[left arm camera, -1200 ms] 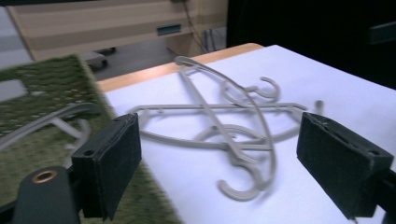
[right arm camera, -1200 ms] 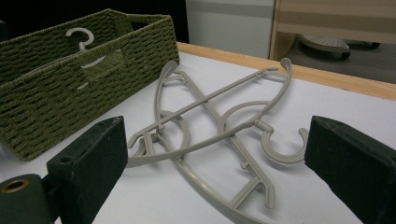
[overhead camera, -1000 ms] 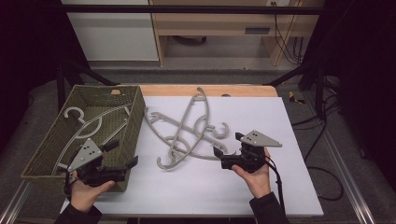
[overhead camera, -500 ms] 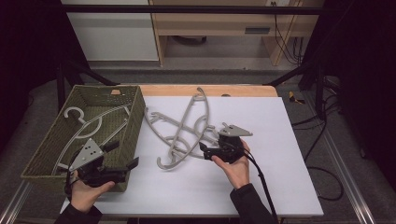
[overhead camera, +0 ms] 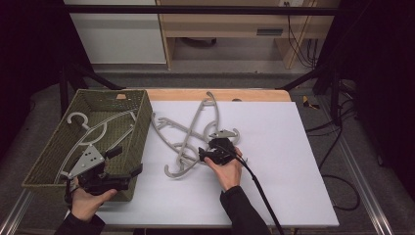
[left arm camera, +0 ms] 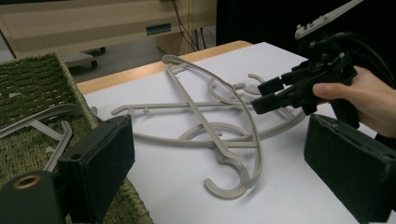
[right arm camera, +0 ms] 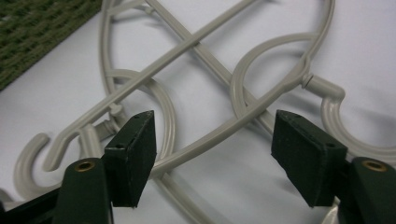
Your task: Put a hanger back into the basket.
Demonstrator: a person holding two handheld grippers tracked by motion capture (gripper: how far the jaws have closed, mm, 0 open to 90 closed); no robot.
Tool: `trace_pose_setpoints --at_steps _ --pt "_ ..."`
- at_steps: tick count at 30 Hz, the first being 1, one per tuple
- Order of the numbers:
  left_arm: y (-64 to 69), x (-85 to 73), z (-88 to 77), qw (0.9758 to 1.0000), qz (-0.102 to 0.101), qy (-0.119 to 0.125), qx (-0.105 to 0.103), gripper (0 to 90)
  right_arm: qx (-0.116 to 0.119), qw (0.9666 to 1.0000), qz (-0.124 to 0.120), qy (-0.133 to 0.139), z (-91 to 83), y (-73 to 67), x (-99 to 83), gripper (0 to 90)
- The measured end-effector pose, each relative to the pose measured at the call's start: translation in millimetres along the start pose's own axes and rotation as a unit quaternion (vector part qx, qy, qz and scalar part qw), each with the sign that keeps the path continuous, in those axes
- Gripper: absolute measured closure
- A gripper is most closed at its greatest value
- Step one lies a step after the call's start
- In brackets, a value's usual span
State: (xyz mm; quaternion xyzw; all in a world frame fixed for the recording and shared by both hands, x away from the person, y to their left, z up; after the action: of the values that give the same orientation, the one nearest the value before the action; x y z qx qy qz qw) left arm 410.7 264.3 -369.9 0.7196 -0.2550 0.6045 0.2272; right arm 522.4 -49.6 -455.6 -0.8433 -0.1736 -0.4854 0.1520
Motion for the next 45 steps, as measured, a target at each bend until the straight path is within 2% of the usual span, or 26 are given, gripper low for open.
trace_pose_setpoints --at_steps 6,11,19,23,28,32,36,42,45 --pt "-1.5 0.7 -0.8 1.0 0.0 0.001 0.001 8.5 0.005 0.9997 0.011 -0.02 13.1 -1.4 -7.9 34.4" --pt "-0.8 -0.1 0.0 1.0 -0.001 -0.001 0.0 8.6 -0.002 0.9991 0.028 -0.033 21.5 -2.5 -12.5 36.8" --pt "-2.8 0.1 -0.9 1.0 -0.001 -0.001 0.001 8.9 0.002 0.9977 0.04 -0.054 25.3 -0.1 -16.9 44.7" --pt "-2.6 0.4 -1.2 1.0 0.0 -0.002 0.001 9.0 0.001 0.9969 0.048 -0.062 24.0 3.7 -17.0 51.4" --pt "-3.1 0.0 -1.0 1.0 -0.001 -0.003 0.001 9.2 -0.003 0.9957 0.057 -0.073 17.9 12.3 -15.5 64.3" --pt "-2.6 0.2 -1.0 1.0 -0.001 -0.003 0.0 9.3 -0.019 0.9955 0.047 -0.081 12.6 19.9 -12.6 74.9" --pt "-2.4 0.3 -1.1 1.0 0.0 -0.004 -0.001 9.5 -0.024 0.995 0.04 -0.089 8.0 26.5 -10.8 81.0" --pt "-2.2 0.4 -1.2 1.0 0.0 -0.005 -0.002 9.7 -0.012 0.9948 0.014 -0.1 0.9 32.1 -10.9 81.9" --pt "-2.0 0.5 -1.1 1.0 0.001 -0.005 -0.003 9.7 -0.004 0.9945 0.018 -0.103 -1.6 32.5 -12.5 81.1"
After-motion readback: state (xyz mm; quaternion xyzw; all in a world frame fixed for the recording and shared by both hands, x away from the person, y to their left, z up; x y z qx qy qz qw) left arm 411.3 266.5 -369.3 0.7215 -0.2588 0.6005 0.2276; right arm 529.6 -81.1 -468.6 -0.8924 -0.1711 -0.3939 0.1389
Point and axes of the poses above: each handheld gripper's, and its own axes: z roughly forward along the jaws, x roughly out of its top, y roughly to its right, the point moved 2 cm from there along z, roughly forward along the jaws, and after that the axes turned 10 degrees about y, right-handed, at the moved point
